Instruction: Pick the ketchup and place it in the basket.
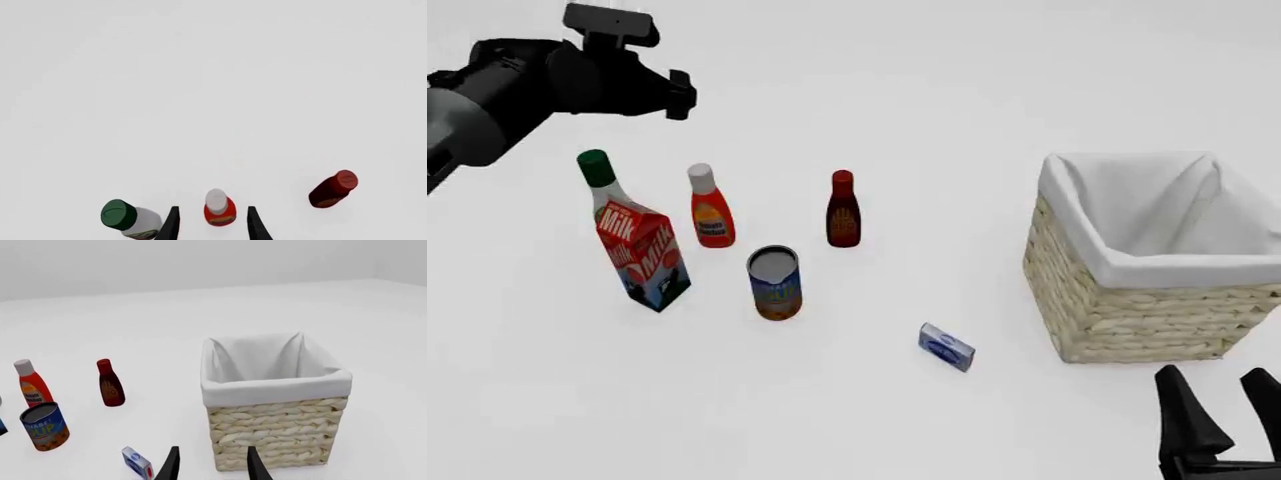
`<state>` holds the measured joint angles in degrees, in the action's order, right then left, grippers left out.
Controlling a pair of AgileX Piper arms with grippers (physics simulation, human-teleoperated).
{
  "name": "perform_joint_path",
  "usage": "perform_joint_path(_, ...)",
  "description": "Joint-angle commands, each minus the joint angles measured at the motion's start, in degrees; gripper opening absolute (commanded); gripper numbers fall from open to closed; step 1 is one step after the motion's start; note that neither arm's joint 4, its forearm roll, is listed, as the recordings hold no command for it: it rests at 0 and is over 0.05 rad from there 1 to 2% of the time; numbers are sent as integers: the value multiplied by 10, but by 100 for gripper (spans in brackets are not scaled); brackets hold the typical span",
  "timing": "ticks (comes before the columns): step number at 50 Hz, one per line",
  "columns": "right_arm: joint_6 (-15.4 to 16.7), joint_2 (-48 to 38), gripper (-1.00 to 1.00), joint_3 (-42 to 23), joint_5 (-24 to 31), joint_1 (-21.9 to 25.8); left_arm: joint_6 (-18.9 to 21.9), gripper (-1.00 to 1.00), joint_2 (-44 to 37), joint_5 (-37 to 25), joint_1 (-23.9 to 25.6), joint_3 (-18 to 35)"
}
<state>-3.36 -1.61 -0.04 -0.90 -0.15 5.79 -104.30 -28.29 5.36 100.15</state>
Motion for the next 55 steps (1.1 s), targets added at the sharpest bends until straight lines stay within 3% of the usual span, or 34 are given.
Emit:
perform_joint_path(1,1,5,100,0,9,-1,-6,100,-29,16,2,4)
perform_joint_path(55,-9,-7,100,0,2,1,-3,100,-132,68,5,0)
